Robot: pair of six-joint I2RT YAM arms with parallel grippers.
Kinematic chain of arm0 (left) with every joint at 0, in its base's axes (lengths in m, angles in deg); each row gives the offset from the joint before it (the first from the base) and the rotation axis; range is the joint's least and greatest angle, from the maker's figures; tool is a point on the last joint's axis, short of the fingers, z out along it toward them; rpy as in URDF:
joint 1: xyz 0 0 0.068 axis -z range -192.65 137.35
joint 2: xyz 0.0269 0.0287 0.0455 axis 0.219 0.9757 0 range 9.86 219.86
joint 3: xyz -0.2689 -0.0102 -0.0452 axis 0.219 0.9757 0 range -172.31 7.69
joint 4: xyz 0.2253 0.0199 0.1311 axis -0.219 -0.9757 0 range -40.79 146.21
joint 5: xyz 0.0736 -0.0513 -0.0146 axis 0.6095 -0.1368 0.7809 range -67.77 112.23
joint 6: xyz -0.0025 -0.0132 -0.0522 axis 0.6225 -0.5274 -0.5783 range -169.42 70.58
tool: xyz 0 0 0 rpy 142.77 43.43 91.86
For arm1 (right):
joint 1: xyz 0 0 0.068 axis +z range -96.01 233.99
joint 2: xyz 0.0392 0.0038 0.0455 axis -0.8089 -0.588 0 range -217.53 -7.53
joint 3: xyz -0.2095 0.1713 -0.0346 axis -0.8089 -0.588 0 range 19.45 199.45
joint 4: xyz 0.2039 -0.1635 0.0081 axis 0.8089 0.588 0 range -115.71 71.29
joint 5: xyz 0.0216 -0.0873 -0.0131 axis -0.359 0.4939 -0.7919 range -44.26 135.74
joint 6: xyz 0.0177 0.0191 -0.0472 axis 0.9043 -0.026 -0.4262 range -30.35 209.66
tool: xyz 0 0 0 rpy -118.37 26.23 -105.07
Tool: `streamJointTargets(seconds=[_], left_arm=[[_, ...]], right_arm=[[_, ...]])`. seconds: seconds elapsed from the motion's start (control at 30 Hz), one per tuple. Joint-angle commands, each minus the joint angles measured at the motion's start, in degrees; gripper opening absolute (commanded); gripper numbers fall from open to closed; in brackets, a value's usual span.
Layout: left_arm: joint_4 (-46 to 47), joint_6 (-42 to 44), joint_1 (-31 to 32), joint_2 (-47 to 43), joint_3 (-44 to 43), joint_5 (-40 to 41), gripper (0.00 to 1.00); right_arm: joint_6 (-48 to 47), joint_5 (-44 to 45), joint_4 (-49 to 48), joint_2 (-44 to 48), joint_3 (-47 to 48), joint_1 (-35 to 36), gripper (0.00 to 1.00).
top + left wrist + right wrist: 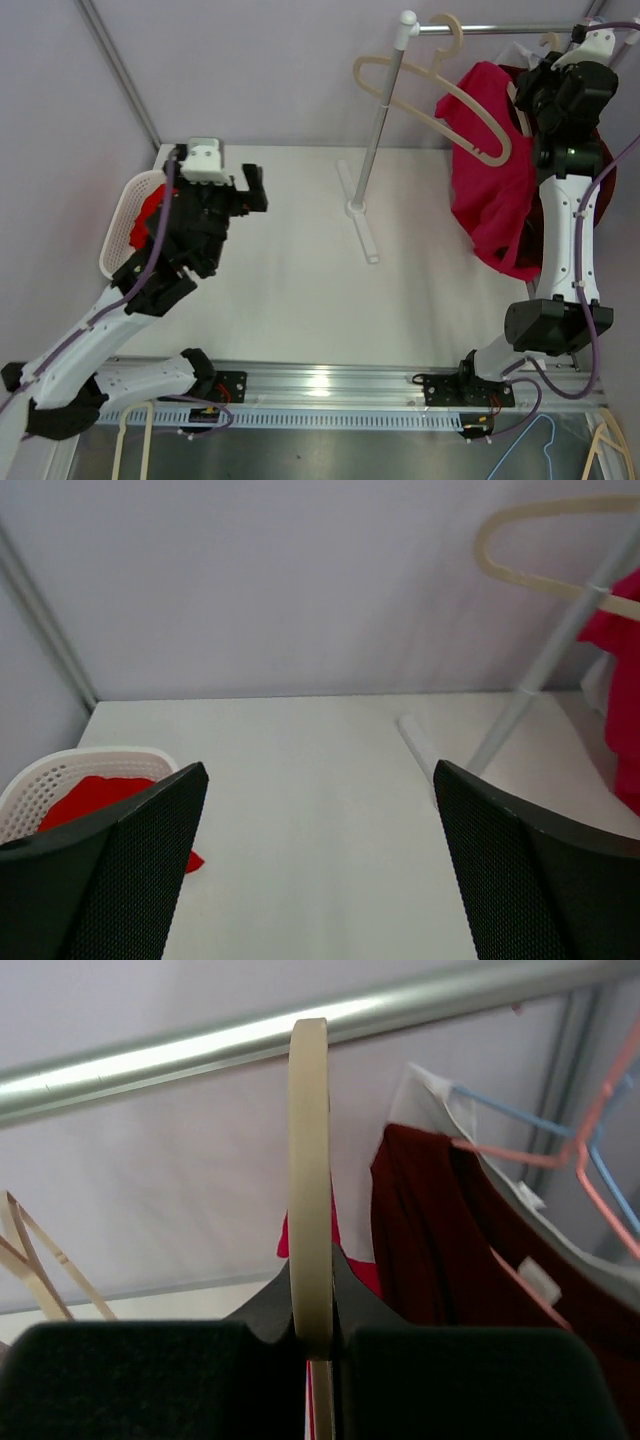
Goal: Remove the t-shirt from the hanger
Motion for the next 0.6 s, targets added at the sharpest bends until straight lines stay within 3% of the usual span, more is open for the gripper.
streamJointTargets(seconds=[0.0, 0.2, 0.4, 0.57], left_arm=[[7.63, 8.45, 8.96, 3.47, 0.62, 5.38, 1.0], [10.1, 6.62, 18.73, 5.59, 3.52, -2.86, 1.0], [20.72, 11.54, 28.75, 7.79, 8.61, -6.12, 0.99], [28.55, 11.54, 32.99, 9.02, 13.34, -15.76, 1.0]], right_arm=[[3.04, 13.23, 1.5, 8.55, -2.76, 2.83, 0.0], [6.9, 22.01, 8.44, 15.13, -6.03, 4.51, 0.0], [12.17, 32.22, 15.91, 18.92, -7.88, 8.12, 0.0], [18.75, 39.08, 22.15, 20.16, -8.23, 14.88, 0.0]])
